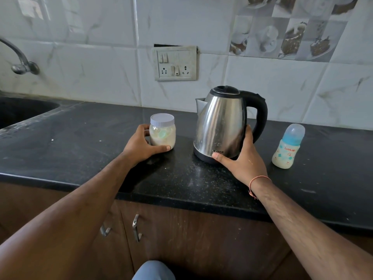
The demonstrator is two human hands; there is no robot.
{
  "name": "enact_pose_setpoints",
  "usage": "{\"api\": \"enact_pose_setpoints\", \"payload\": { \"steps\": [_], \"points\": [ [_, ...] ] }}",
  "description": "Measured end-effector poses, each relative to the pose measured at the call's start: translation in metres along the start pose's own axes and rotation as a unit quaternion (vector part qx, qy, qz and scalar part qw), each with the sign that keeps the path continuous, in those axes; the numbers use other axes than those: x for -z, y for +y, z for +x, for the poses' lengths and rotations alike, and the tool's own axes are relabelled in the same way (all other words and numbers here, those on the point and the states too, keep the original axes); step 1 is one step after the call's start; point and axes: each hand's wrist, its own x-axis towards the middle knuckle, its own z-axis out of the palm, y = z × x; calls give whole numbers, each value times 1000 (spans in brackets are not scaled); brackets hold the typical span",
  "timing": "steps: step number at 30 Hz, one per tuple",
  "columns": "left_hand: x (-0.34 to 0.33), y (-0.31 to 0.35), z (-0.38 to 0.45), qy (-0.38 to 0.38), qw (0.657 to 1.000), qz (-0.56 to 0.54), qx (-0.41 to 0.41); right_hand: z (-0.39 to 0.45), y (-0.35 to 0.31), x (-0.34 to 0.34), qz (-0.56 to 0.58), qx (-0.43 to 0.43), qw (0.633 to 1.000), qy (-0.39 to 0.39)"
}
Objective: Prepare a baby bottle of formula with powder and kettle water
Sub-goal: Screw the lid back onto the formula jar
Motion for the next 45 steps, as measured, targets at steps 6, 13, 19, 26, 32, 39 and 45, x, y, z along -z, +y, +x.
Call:
{"api": "enact_pose_setpoints", "payload": {
  "steps": [6, 13, 19, 26, 32, 39, 45],
  "points": [
    [1, 1, -4, -13, 999, 29, 19, -6, -2, 2, -37, 6, 998, 40],
    [2, 5, -19, -13, 991, 127, 33, -25, 10, 22, -43, 41, 978, 202],
    [1, 10, -41, -30, 961, 271, 39, -32, 42, 57, -16, -70, 939, 338],
    [-3, 4, -47, -72, 917, 392, 29, -29, 65, 83, 35, -200, 960, 192],
    [-4, 5, -48, -81, 904, 419, 23, -21, 71, 85, 17, -191, 966, 172],
    [-5, 7, -53, -80, 906, 415, 22, -11, 76, 80, 8, -179, 971, 161],
    [-11, 10, -66, -69, 913, 402, 27, -11, 70, 78, -78, -173, 960, 205]
  ]
}}
